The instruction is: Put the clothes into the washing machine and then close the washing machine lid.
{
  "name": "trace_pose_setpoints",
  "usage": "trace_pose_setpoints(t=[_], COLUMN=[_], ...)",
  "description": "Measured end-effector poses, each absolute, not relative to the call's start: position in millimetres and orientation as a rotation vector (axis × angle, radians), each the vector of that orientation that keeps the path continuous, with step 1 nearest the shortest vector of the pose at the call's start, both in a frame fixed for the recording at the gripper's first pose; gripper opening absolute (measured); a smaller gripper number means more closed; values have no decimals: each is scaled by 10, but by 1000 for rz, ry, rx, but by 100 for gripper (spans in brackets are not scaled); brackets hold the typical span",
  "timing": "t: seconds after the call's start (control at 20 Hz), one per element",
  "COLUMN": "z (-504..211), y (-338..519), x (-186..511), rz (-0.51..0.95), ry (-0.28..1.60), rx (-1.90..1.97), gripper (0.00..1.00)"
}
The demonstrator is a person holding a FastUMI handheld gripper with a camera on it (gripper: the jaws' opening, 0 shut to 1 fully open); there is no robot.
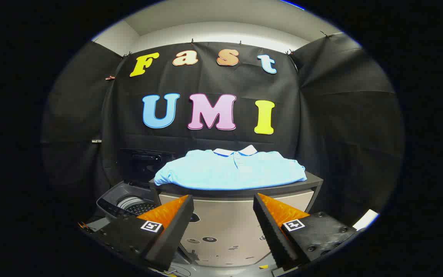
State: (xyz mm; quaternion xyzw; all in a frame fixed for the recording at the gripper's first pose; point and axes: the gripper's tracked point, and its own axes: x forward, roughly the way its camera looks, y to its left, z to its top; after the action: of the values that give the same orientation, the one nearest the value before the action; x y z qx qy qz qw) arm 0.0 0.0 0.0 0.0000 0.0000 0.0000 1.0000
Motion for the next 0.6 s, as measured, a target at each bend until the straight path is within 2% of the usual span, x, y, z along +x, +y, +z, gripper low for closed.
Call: trace_pose_setpoints(t=[0.6], z=[-6], y=[-15], x=[-6], rz=[0], ry=[-2], rx=[-12], gripper=[98])
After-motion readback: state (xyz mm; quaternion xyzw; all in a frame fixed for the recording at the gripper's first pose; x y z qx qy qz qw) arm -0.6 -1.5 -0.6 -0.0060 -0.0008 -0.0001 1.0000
